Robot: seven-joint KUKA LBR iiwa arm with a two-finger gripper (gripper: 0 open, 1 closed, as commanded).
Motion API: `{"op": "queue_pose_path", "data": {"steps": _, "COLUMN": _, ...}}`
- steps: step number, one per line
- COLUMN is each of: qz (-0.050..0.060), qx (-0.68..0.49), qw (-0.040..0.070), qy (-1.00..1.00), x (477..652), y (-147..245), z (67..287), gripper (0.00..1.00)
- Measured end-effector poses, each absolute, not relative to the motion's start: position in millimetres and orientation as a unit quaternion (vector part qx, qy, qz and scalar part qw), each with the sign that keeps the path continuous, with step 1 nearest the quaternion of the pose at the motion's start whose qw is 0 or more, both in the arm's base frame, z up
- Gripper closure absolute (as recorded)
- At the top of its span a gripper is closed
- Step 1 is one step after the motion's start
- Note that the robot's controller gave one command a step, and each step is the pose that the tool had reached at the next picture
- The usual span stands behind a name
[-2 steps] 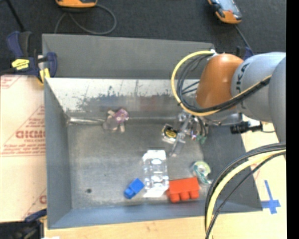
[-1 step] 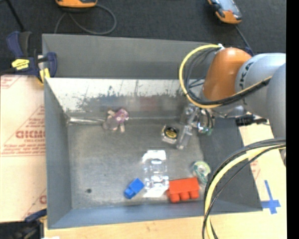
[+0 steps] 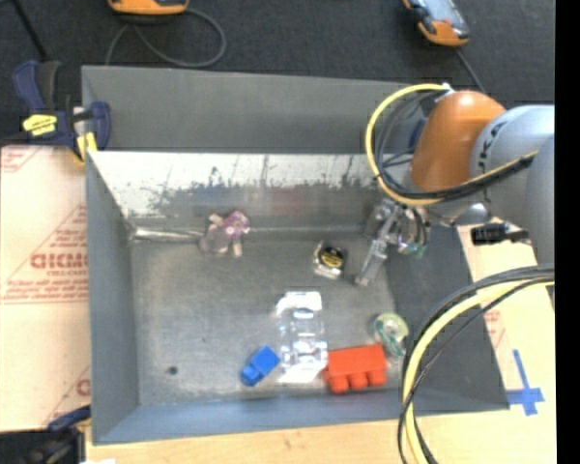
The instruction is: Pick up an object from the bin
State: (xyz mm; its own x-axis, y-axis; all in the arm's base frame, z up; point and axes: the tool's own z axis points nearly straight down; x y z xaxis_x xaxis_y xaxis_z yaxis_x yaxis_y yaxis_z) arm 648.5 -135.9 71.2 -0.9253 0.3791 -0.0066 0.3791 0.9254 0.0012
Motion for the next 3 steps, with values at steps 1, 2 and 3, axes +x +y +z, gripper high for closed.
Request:
{"op": "queue_pose_path", "data": {"steps": 1, "qz": -0.001, "qx": 0.151, "qw": 0.0, "qy": 0.989, "x": 653.7, "y": -85.8, "z": 70.7, "gripper": 0.0}}
{"op": "queue_pose_path", "data": {"steps": 2, "qz": -0.001, "qx": 0.152, "qw": 0.002, "qy": 0.988, "x": 654.5, "y": -87.5, "z": 71.1, "gripper": 1.0}}
{"op": "queue_pose_path", "data": {"steps": 3, "qz": 0.0, "qx": 0.049, "qw": 0.005, "qy": 0.999, "x": 624.3, "y": -8.4, "z": 215.8, "gripper": 1.0}}
